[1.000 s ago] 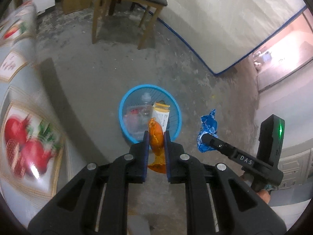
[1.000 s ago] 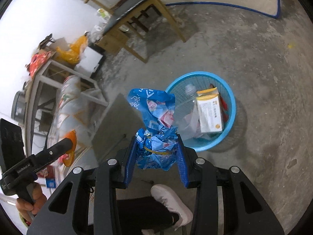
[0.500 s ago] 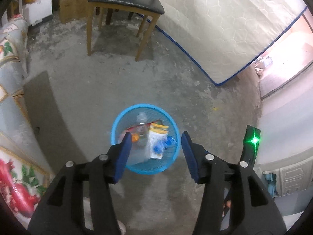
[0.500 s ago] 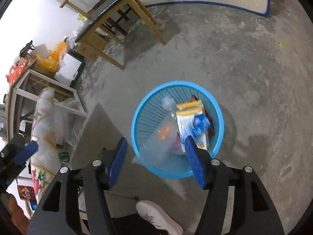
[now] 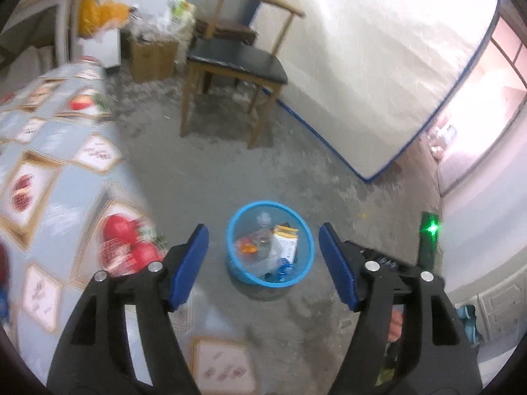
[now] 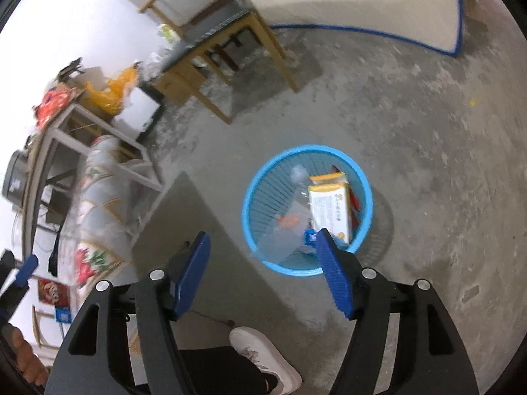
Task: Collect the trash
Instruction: 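Move both tools back over the table toward the remaining items, then grasp the blue-and-white toothpaste box with the left tool while the right tool grasps the red can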
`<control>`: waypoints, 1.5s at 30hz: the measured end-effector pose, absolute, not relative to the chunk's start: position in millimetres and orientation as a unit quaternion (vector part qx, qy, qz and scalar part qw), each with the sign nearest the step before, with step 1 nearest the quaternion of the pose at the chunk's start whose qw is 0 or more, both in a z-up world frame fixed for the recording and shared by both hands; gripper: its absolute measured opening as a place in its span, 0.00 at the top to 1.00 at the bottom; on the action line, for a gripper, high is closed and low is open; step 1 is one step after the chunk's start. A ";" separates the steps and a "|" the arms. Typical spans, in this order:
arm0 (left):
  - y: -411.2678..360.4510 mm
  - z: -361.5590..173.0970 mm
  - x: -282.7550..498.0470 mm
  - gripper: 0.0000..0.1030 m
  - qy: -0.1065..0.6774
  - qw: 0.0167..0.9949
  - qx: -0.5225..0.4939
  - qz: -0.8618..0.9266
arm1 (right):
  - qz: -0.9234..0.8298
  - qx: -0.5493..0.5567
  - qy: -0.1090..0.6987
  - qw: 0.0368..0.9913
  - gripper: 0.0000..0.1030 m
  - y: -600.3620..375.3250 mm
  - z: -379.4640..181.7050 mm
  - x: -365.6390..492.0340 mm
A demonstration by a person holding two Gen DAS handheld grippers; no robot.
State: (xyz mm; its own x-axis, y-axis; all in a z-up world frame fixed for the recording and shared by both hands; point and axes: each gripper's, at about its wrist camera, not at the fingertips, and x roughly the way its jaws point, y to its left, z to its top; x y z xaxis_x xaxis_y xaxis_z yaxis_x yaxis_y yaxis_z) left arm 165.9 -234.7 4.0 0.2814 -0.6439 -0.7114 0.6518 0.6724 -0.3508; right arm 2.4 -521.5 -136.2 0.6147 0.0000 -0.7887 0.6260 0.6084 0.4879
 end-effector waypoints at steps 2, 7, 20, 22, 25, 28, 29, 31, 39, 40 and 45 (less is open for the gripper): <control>-203.7 9.6 160.6 0.31 0.431 0.814 -0.003 -0.390 | -0.180 0.382 0.388 0.819 0.34 -509.0 -118.5 7.4; -106.4 22.3 155.8 0.26 0.397 0.859 -0.033 -0.322 | -0.125 0.332 0.382 0.853 0.31 -463.5 -73.0 33.7; 115.2 10.8 204.4 0.26 0.383 0.896 -0.200 -0.103 | 0.101 0.178 0.388 0.898 0.26 -250.9 8.2 141.1; 136.3 0.1 225.4 0.26 0.398 0.888 -0.217 -0.082 | 0.130 0.160 0.392 0.897 0.26 -220.0 13.4 155.6; 152.1 -20.1 253.2 0.28 0.422 0.873 -0.235 -0.064 | 0.161 0.129 0.394 0.896 0.26 -174.9 18.8 176.7; 155.8 -39.7 281.0 0.33 0.452 0.855 -0.251 -0.049 | 0.181 0.110 0.393 0.895 0.26 -139.3 18.8 198.9; 156.7 -46.5 289.6 0.35 0.461 0.850 -0.252 -0.045 | 0.182 0.103 0.393 0.896 0.26 -129.6 18.2 206.4; 157.5 -58.4 302.4 0.39 0.476 0.840 -0.259 -0.034 | 0.188 0.090 0.395 0.894 0.26 -110.9 16.2 220.6; 152.4 -69.0 308.6 0.46 0.486 0.829 -0.273 -0.045 | 0.188 0.021 0.399 0.897 0.25 -58.1 2.3 256.0; 151.7 -69.2 309.3 0.46 0.486 0.829 -0.272 -0.047 | 0.183 0.014 0.398 0.899 0.25 -54.3 0.3 259.1; 146.1 -71.5 315.2 0.47 0.489 0.827 -0.274 -0.053 | 0.170 0.004 0.401 0.900 0.25 -47.0 -8.9 273.0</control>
State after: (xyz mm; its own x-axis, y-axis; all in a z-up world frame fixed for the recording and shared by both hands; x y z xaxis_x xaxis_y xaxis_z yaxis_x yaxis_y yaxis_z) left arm 315.2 146.1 -71.5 0.5168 -0.3547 -0.7792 -0.1807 0.8444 -0.5042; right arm 273.0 -47.0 -8.9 0.6207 0.3088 -0.7207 -0.3020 0.9424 0.1438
